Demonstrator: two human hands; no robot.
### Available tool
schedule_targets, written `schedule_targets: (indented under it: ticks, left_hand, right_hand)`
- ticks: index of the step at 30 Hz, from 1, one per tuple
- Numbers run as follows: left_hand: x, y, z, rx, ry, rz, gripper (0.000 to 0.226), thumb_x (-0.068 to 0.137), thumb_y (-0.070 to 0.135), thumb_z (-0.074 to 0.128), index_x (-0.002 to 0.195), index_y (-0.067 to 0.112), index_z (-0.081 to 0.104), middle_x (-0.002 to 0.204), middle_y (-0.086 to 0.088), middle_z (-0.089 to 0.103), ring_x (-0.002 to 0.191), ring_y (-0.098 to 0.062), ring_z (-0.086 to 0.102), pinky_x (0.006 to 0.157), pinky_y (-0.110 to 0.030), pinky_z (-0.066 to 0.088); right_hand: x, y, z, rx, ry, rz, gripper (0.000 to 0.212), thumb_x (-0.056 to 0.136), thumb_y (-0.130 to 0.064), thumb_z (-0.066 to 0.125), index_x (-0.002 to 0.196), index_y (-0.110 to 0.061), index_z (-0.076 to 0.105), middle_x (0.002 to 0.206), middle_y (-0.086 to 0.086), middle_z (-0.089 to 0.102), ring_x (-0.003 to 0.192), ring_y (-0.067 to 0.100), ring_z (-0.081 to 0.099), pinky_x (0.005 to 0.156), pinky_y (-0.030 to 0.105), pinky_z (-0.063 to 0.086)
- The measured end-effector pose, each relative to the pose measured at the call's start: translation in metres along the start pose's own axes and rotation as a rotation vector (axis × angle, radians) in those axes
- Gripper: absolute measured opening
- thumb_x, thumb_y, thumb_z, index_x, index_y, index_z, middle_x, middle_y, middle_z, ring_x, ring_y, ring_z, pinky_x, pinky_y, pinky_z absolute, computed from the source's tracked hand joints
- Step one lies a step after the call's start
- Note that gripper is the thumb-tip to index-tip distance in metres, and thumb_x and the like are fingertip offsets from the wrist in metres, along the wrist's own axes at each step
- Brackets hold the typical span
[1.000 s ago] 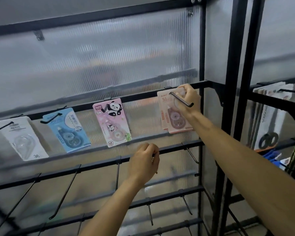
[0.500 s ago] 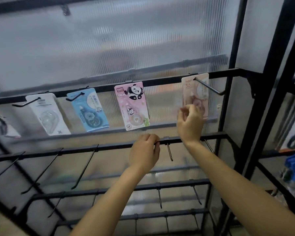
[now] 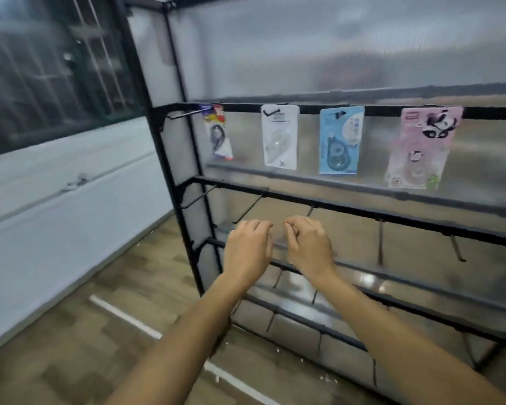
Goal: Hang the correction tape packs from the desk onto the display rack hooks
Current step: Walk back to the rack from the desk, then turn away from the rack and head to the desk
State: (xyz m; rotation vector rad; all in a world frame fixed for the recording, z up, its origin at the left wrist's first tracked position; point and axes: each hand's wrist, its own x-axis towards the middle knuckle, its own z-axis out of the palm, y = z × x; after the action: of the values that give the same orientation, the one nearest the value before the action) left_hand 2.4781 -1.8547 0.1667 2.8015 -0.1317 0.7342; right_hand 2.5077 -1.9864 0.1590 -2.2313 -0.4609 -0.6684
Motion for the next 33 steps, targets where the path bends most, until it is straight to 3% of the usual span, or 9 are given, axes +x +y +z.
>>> schedule_targets:
  ticks: [9, 13, 16, 19, 26, 33]
  left_hand:
    - [-0.164, -0.197, -0.125, 0.187, -0.043, -0.446, 0.034, 0.102, 0.035, 0.032, 0.121, 0.022, 0.058, 0.122, 0.0, 0.061, 0.113, -0.024, 0.051, 0.087, -0.038, 0.039]
    - [-0.238, -0.264, -0.172, 0.248, -0.029, -0.636, 0.034, 0.101, 0.038, 0.033, 0.122, 0.026, 0.056, 0.128, 0.003, 0.057, 0.119, -0.022, 0.047, 0.094, -0.037, 0.038]
    - [-0.286, -0.306, -0.199, 0.287, -0.005, -0.776, 0.034, 0.101, 0.039, 0.034, 0.126, 0.028, 0.054, 0.131, 0.005, 0.055, 0.121, -0.02, 0.046, 0.095, -0.035, 0.037]
    - [-0.327, -0.347, -0.222, 0.34, 0.005, -0.903, 0.037, 0.1, 0.04, 0.036, 0.131, 0.026, 0.051, 0.132, 0.003, 0.055, 0.122, -0.022, 0.046, 0.097, -0.034, 0.037]
    - [-0.383, -0.458, -0.268, 0.424, 0.0, -1.134, 0.038, 0.099, 0.039, 0.039, 0.132, 0.023, 0.05, 0.13, 0.0, 0.056, 0.122, -0.024, 0.047, 0.095, -0.036, 0.037]
    - [-0.394, -0.582, -0.3, 0.451, -0.022, -1.29, 0.039, 0.099, 0.039, 0.04, 0.134, 0.023, 0.047, 0.133, 0.001, 0.053, 0.123, -0.024, 0.045, 0.097, -0.037, 0.037]
  right_hand:
    - [-0.084, -0.209, 0.158, 0.169, -0.371, -0.201, 0.024, 0.095, -0.017, 0.05, 0.111, -0.011, 0.067, 0.109, 0.009, 0.066, 0.105, 0.027, 0.057, 0.091, 0.037, 0.043]
    - [-0.129, -0.298, 0.214, 0.311, -0.539, -0.269, 0.02, 0.093, -0.011, 0.055, 0.106, -0.003, 0.067, 0.102, 0.016, 0.068, 0.096, 0.033, 0.061, 0.081, 0.035, 0.044]
    - [-0.156, -0.355, 0.253, 0.357, -0.636, -0.331, 0.02, 0.092, -0.012, 0.056, 0.106, -0.002, 0.067, 0.107, 0.015, 0.068, 0.101, 0.03, 0.061, 0.083, 0.028, 0.038]
    - [-0.176, -0.405, 0.293, 0.407, -0.716, -0.422, 0.016, 0.09, -0.01, 0.057, 0.099, -0.003, 0.068, 0.101, 0.014, 0.069, 0.101, 0.03, 0.061, 0.087, 0.032, 0.04]
    - [-0.202, -0.512, 0.401, 0.445, -0.892, -0.473, 0.019, 0.092, -0.021, 0.054, 0.103, -0.014, 0.068, 0.106, 0.007, 0.067, 0.105, 0.024, 0.058, 0.086, 0.028, 0.037]
    - [-0.184, -0.606, 0.509, 0.477, -1.04, -0.487, 0.02, 0.095, -0.022, 0.051, 0.102, -0.012, 0.067, 0.105, 0.005, 0.068, 0.103, 0.022, 0.06, 0.084, 0.028, 0.042]
